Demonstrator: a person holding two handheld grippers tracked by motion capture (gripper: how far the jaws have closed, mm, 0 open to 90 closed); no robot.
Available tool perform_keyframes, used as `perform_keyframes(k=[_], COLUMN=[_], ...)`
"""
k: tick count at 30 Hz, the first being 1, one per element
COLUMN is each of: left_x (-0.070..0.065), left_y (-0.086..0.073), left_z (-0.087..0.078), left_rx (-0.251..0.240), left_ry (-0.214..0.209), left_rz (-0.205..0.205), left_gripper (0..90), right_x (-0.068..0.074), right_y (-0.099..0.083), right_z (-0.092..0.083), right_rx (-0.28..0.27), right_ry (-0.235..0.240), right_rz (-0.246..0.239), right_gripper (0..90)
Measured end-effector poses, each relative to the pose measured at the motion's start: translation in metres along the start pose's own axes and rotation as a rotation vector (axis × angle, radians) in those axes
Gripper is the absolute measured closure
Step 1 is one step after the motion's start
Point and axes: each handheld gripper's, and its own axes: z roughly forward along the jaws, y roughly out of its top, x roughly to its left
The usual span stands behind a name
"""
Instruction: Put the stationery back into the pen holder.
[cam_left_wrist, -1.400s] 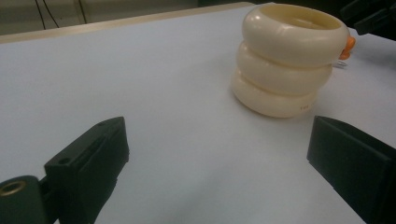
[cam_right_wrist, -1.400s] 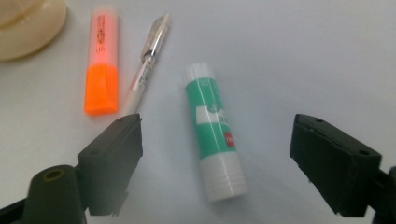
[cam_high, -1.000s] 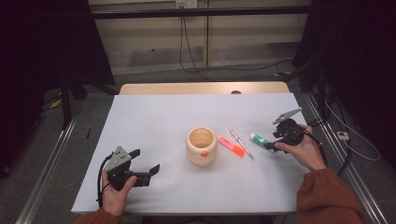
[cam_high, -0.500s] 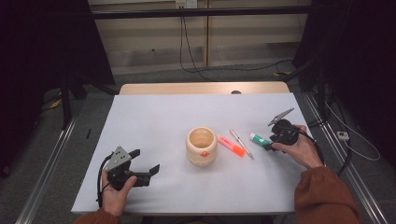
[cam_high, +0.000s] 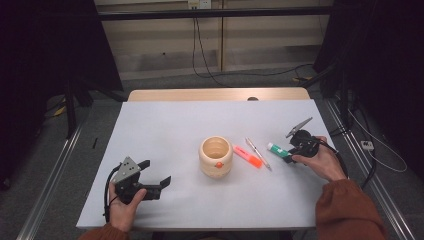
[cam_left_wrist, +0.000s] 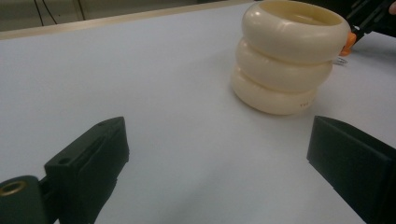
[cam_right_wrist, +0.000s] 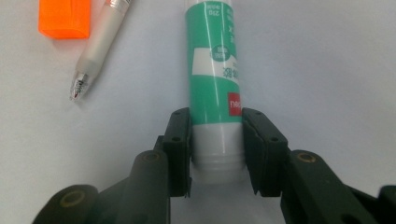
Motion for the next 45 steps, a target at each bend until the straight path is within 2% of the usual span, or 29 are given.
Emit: perform_keyframes(k=[17, 26, 32, 37, 42, 45], left_x=[0.000, 0.000, 0.000, 0.000, 0.000, -0.001], left_y=[0.000, 0.000, 0.000, 0.001, 0.001, 0.001], left_z=[0.000, 0.000, -0.001, -0.001, -0.002, -0.003], left_rx=[0.002, 0.003, 0.002, 0.002, -0.001, -0.004], left_ry=[0.003, 0.003, 0.003, 0.000, -0.003, -0.007], left_rz=[0.002, 0.002, 0.003, 0.002, -0.006, -0.004], left_gripper=[5.2, 5.2, 5.3, 5.2, 5.3, 5.3], right_x=[0.001, 0.000, 0.003, 0.005, 0.013, 0.020], right_y=[0.001, -0.004, -0.009, -0.012, -0.011, -0.010], right_z=[-0.001, -0.011, -0.014, -0.022, -0.026, -0.028], right_rx=[0.004, -0.066, -0.089, -0.130, -0.154, -0.147], right_ry=[0.004, 0.018, 0.030, 0.050, 0.085, 0.100], right_rz=[0.008, 0.010, 0.010, 0.015, -0.025, -0.043], right_gripper=[66.5, 66.6, 66.6, 66.6, 66.6, 66.6])
